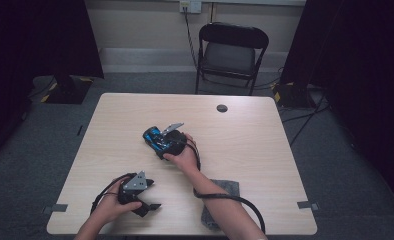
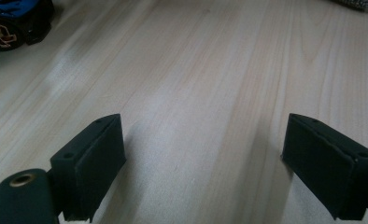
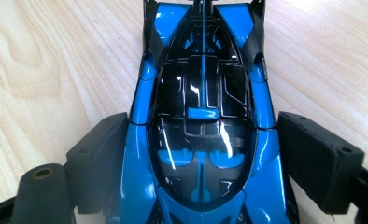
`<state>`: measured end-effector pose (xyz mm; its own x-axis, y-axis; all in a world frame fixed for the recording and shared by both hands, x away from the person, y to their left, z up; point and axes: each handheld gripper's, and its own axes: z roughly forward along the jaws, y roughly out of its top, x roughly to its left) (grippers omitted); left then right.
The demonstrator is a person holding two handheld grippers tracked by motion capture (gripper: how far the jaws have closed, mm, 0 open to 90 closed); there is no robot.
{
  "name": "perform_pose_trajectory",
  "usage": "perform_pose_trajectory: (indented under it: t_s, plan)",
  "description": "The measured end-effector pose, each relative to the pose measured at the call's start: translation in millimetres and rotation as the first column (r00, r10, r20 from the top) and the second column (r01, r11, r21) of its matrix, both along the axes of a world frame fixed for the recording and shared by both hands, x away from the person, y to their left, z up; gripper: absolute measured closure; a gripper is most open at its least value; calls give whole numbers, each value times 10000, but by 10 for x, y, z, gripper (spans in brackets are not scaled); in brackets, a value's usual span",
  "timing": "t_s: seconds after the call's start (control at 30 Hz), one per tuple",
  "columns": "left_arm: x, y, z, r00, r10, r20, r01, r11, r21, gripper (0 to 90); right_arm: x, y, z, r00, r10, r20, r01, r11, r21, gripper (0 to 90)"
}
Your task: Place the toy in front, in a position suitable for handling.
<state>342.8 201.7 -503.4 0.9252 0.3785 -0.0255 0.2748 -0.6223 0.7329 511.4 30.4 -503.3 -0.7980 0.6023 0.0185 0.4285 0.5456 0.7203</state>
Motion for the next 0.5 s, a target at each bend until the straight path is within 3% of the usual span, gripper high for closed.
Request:
perform_pose_trajectory:
  t_s: [0.3,0.5]
  plan:
    - [1,1,1,10000,-12,2,12,10000,15,122,-25,27,-27,9994,-257,241,253,9996,150,184]
    - [0,0,0,10000,-3,-2,3,10000,4,122,-40,32,-24,9992,-263,298,256,9994,232,238]
